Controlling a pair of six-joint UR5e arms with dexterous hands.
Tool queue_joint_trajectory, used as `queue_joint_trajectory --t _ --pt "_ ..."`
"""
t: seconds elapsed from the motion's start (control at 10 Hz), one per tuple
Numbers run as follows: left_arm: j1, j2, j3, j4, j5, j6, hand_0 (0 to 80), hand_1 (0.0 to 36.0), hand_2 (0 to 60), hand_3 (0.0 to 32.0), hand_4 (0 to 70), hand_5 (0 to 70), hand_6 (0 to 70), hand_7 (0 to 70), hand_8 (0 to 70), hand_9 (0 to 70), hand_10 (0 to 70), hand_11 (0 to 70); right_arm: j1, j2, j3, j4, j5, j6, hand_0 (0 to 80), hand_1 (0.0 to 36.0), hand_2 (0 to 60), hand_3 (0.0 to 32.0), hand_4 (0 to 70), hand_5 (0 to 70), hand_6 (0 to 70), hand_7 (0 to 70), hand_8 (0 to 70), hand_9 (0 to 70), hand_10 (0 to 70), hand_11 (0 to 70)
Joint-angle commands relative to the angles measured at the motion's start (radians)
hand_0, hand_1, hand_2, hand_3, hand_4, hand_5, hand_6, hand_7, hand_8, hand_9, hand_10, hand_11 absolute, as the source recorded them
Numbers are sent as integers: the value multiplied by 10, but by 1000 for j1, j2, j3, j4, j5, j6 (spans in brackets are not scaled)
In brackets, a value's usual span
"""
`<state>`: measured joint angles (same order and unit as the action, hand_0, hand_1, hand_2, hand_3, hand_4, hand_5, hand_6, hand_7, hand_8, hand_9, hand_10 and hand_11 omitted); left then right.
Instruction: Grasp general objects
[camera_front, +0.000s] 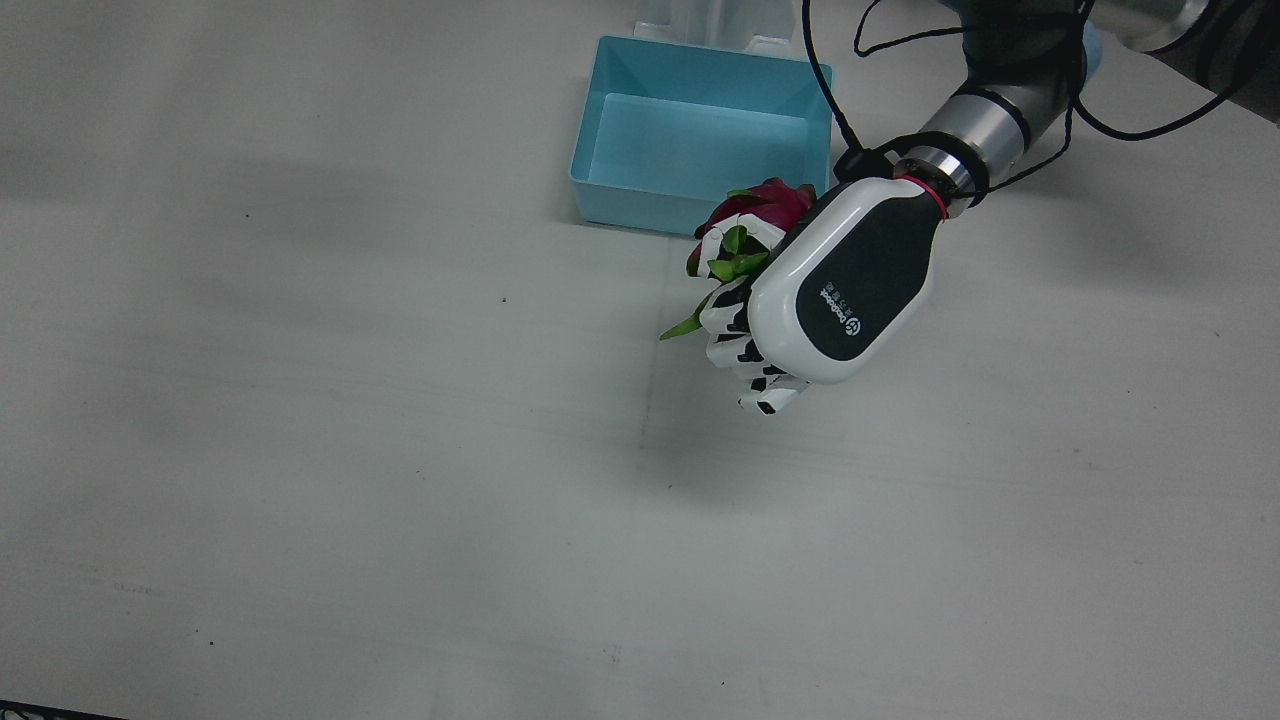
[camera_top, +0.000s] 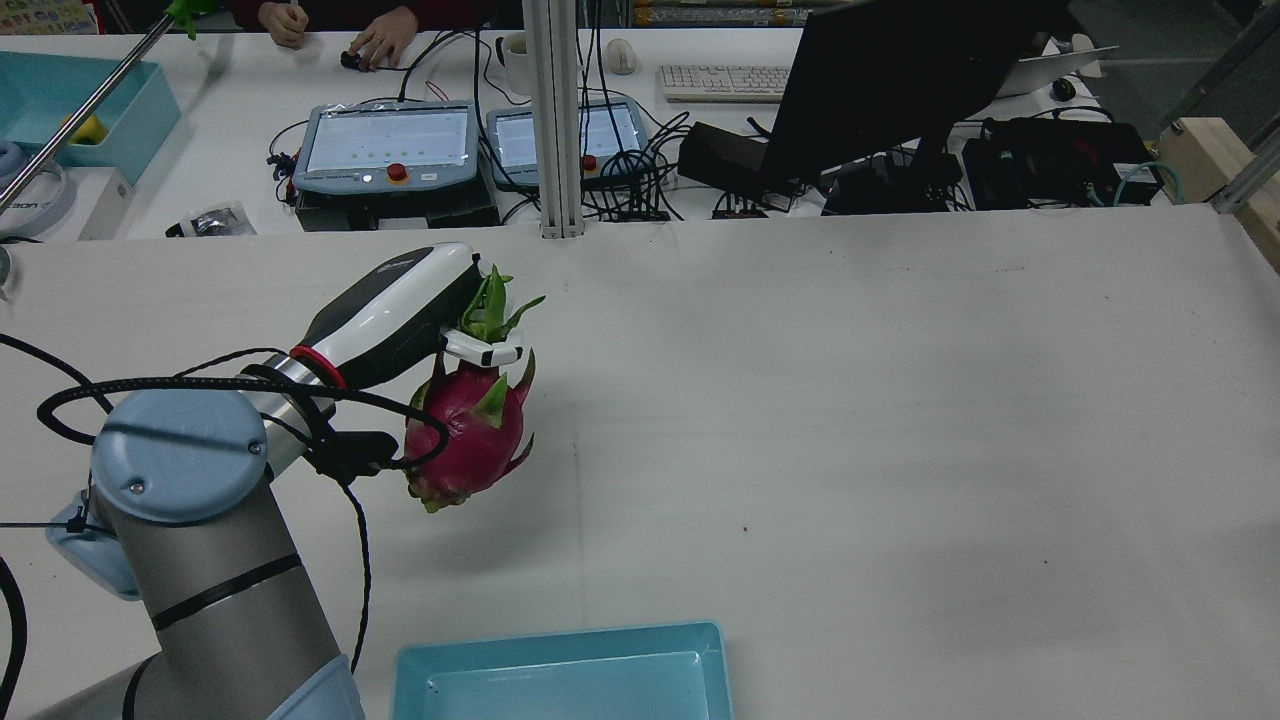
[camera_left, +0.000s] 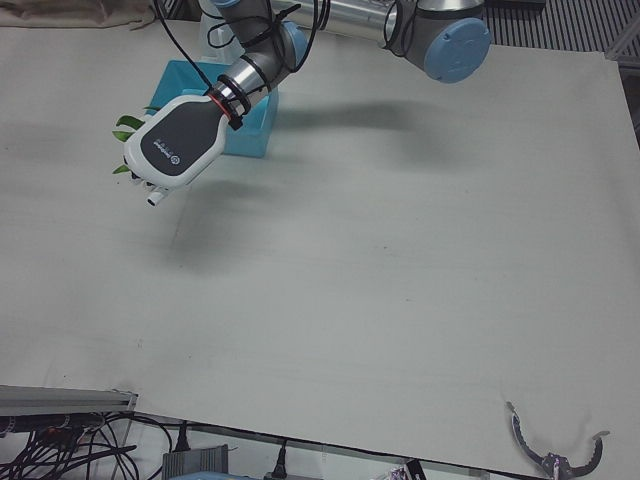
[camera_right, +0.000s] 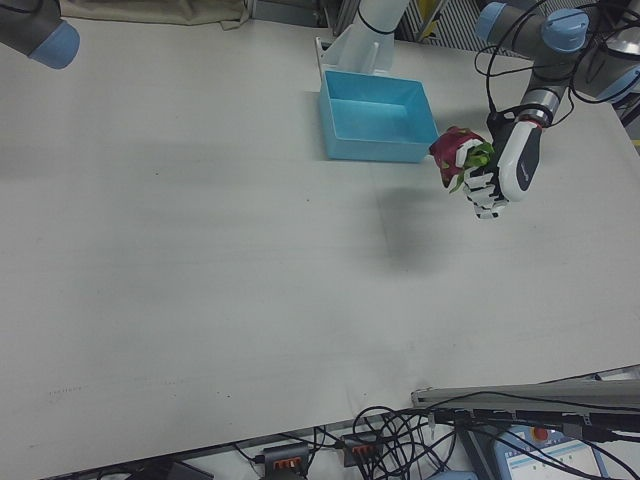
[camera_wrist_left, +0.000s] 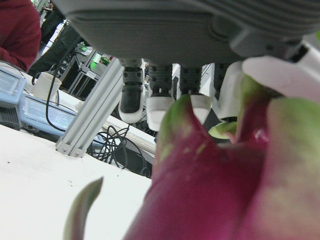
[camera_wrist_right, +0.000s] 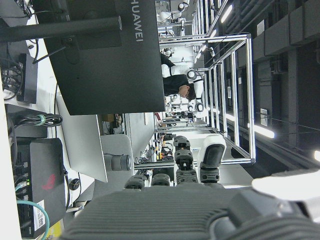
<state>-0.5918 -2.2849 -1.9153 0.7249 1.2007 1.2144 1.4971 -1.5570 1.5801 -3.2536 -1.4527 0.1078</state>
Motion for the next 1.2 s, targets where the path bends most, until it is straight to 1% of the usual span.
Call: queue_joint_trajectory --t 0.0,0.1,0.2,0.3,0.5,0.8,1.0,1.1 --pt "18 15 -71 -58 108 56 278 51 600 0 700 700 700 700 700 700 700 700 0 0 0 0 0 1 0 0 0 0 0 0 0 0 0 0 0 0" --pt "59 13 -82 -61 120 56 248 41 600 0 700 700 700 700 700 700 700 700 0 0 0 0 0 1 0 0 0 0 0 0 0 0 0 0 0 0" --pt "107 13 -93 -65 120 57 265 43 600 0 700 700 700 700 700 700 700 700 0 0 0 0 0 1 0 0 0 0 0 0 0 0 0 0 0 0" --pt "156 13 -94 -73 120 62 263 41 600 0 700 700 700 700 700 700 700 700 0 0 0 0 0 1 0 0 0 0 0 0 0 0 0 0 0 0" --pt "220 15 -106 -68 120 115 250 30 600 0 700 700 700 700 700 700 700 700 0 0 0 0 0 1 0 0 0 0 0 0 0 0 0 0 0 0" --pt "231 15 -106 -68 125 113 255 28 600 0 700 700 700 700 700 700 700 700 0 0 0 0 0 0 0 0 0 0 0 0 0 0 0 0 0 0" --pt "234 15 -97 -53 164 109 243 16 600 0 700 683 700 700 700 700 700 700 0 0 0 0 0 1 0 0 0 0 0 0 0 0 0 0 0 0" --pt "233 15 -94 -47 193 109 223 0 600 0 700 646 700 700 700 700 700 700 0 0 0 0 0 1 0 0 0 0 0 0 0 0 0 0 0 0"
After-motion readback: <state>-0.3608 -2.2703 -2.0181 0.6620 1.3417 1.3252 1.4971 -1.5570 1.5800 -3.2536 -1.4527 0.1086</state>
